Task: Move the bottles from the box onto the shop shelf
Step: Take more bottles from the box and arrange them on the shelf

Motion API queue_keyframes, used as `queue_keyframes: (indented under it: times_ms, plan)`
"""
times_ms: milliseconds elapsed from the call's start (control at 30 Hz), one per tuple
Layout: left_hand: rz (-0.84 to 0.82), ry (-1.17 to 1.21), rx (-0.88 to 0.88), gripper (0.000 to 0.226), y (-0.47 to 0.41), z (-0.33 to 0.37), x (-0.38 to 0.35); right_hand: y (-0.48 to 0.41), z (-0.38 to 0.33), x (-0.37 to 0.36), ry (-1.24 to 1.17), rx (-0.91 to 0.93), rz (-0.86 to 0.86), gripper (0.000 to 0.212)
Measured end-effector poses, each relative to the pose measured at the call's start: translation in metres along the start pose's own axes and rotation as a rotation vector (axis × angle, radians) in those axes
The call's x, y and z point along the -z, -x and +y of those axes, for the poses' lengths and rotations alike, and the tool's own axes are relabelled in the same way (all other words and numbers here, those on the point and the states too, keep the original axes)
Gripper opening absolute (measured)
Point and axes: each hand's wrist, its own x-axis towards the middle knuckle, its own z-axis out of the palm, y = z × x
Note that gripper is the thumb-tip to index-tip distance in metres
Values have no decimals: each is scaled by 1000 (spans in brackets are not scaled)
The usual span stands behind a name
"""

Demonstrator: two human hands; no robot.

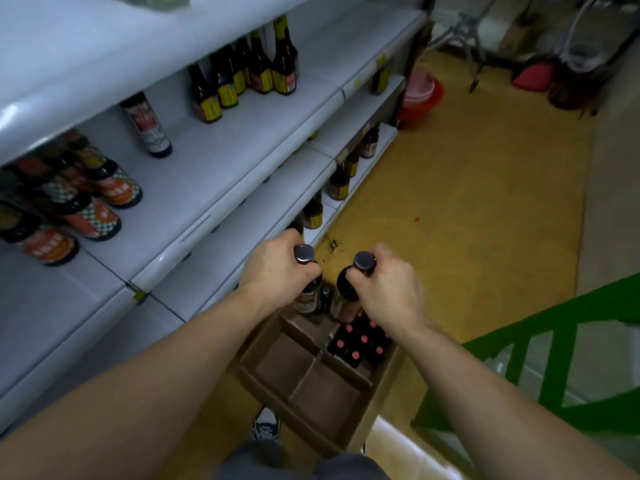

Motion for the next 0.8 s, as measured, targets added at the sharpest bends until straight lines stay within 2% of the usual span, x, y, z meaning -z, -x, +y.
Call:
queue_keyframes:
  times_ms: [567, 800]
  plan:
    - [212, 47, -81, 20, 17, 103, 116, -20, -74, 136, 2, 350, 91, 24]
    - [311, 62, -106, 20, 23, 123, 154, -26, -103, 172, -51, 469, 65, 20]
